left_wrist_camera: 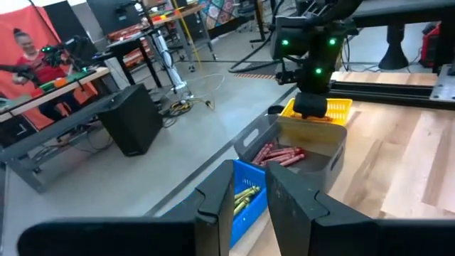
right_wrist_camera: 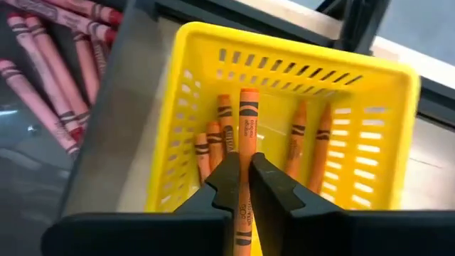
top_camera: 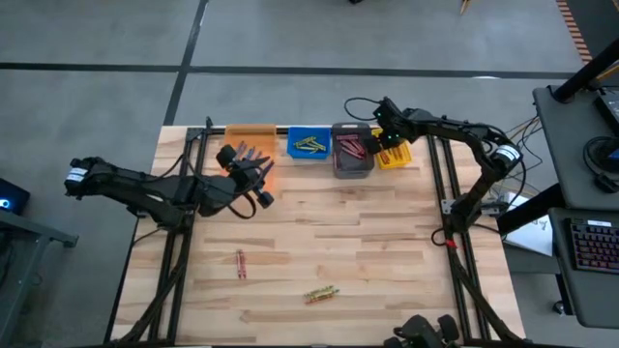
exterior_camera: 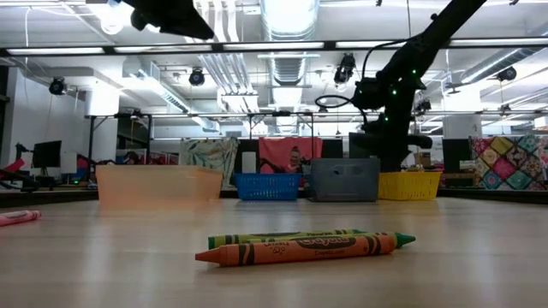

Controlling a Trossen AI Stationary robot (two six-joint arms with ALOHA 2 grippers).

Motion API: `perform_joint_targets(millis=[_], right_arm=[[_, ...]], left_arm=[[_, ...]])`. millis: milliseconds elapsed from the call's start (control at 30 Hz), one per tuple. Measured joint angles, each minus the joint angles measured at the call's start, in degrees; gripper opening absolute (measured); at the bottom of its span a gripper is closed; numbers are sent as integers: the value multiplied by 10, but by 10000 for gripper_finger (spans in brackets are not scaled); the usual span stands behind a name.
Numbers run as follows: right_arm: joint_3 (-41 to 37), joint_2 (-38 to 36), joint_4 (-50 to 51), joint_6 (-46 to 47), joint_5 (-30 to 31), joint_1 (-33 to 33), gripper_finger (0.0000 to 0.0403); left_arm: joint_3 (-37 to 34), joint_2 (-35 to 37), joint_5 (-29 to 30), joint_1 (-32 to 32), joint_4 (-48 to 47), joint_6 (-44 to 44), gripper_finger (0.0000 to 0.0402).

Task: Sort crayons
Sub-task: Put the orange crayon into the yellow bin, then put the red crayon into the black bin

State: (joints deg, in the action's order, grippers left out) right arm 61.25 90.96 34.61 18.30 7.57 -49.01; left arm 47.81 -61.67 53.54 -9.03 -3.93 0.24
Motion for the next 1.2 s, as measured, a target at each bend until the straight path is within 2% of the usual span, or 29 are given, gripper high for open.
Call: perform_joint_targets(millis=[200, 367, 567, 667, 867, 1033, 1200], right_arm=[[-4, 0, -2, 1, 15, 0, 43], [3, -1, -2, 0, 15, 0, 61], [16, -19, -2, -2, 2, 10, 63], [23, -44, -3, -3, -11, 26, 64], [20, -130, -7, 3, -16, 91, 64], [6, -190, -11, 15, -11, 177, 64], [5, -214, -12, 14, 19, 272, 64]], left_arm=[[0, 0, -1, 1, -10, -32, 64], [0, 0, -1, -4, -54, -106, 64], [0, 0, -12, -16, -136, -216, 64], [0, 0, -59, -18, -180, -284, 64], [0, -4, -193, -19, -282, -434, 64], [-5, -30, -246, -36, -372, -566, 64], [-6, -60, -292, -72, -406, -637, 64]])
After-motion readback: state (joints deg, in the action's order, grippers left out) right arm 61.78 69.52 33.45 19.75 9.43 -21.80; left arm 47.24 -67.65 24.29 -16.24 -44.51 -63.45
